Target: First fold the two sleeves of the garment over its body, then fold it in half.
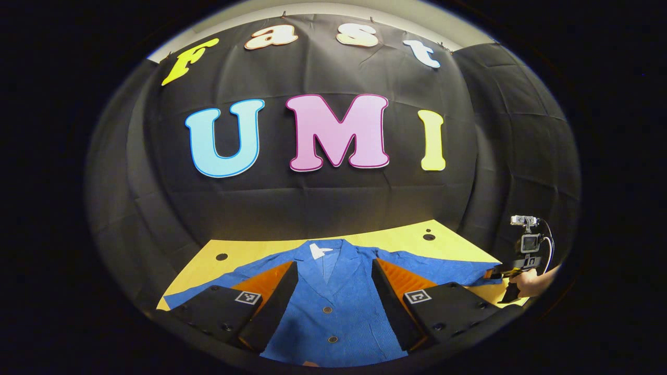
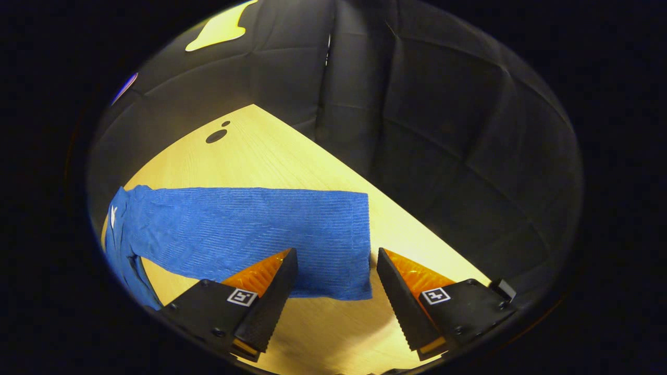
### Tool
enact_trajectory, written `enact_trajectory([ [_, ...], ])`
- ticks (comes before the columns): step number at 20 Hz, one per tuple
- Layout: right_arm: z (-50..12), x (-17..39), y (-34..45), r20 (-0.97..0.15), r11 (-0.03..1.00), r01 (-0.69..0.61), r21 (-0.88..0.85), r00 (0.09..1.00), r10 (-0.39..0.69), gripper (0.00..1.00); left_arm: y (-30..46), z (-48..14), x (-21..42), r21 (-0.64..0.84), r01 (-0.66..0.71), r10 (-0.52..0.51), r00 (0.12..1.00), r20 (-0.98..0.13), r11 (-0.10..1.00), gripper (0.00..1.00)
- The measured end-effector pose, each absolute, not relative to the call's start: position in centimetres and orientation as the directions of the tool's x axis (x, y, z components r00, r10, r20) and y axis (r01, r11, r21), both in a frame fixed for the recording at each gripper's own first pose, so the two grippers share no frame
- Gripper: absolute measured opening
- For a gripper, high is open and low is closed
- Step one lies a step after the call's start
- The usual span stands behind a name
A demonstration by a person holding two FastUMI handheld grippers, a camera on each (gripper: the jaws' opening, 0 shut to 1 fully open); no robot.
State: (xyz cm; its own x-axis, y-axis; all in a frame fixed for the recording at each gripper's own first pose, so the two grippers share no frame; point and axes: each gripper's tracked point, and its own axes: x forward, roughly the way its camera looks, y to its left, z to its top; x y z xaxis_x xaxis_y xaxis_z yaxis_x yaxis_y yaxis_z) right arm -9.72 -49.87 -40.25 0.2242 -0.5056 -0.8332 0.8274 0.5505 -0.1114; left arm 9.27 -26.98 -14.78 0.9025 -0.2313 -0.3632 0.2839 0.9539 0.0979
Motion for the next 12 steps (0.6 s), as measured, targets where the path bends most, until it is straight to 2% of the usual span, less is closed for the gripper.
enact_trajectory([
  [2, -40.5, -9.4, -50.0, -0.834, 0.544, 0.832, -0.109, 0.222, -0.506, 0.84, -26.7, -14.9, 9.2, 0.091, 0.28, -0.229, 0.903, -0.363, 0.956, 0.82],
  [4, -40.4, -9.2, -49.7, -0.838, 0.561, 0.821, -0.105, 0.231, -0.494, 0.83, -26.4, -15.1, 9.2, 0.085, 0.277, -0.227, 0.9, -0.371, 0.957, 0.82],
  [5, -40.4, -9.0, -49.7, -0.837, 0.562, 0.821, -0.099, 0.236, -0.493, 0.52, -26.1, -15.3, 9.1, 0.082, 0.272, -0.223, 0.9, -0.374, 0.959, 0.82],
  [6, -40.4, -8.7, -49.6, -0.839, 0.559, 0.823, -0.096, 0.236, -0.491, 0.49, -25.9, -15.3, 9.0, 0.078, 0.268, -0.221, 0.9, -0.377, 0.96, 0.82],
  [7, -40.4, -8.5, -49.7, -0.834, 0.553, 0.826, -0.111, 0.225, -0.504, 0.22, -25.6, -15.4, 8.8, 0.074, 0.264, -0.218, 0.899, -0.381, 0.962, 0.82],
  [9, -40.5, -8.4, -49.7, -0.836, 0.566, 0.812, -0.14, 0.21, -0.507, 0.21, -25.3, -15.6, 8.6, 0.067, 0.261, -0.216, 0.896, -0.388, 0.963, 0.82],
  [10, -40.5, -8.3, -49.6, -0.835, 0.579, 0.801, -0.152, 0.209, -0.509, 0.04, -25.0, -15.6, 8.6, 0.065, 0.258, -0.213, 0.896, -0.39, 0.964, 0.82],
  [12, -40.5, -7.9, -49.7, -0.838, 0.599, 0.787, -0.148, 0.222, -0.499, 0.04, -24.7, -15.6, 8.3, 0.06, 0.255, -0.211, 0.895, -0.394, 0.965, 0.82],
])
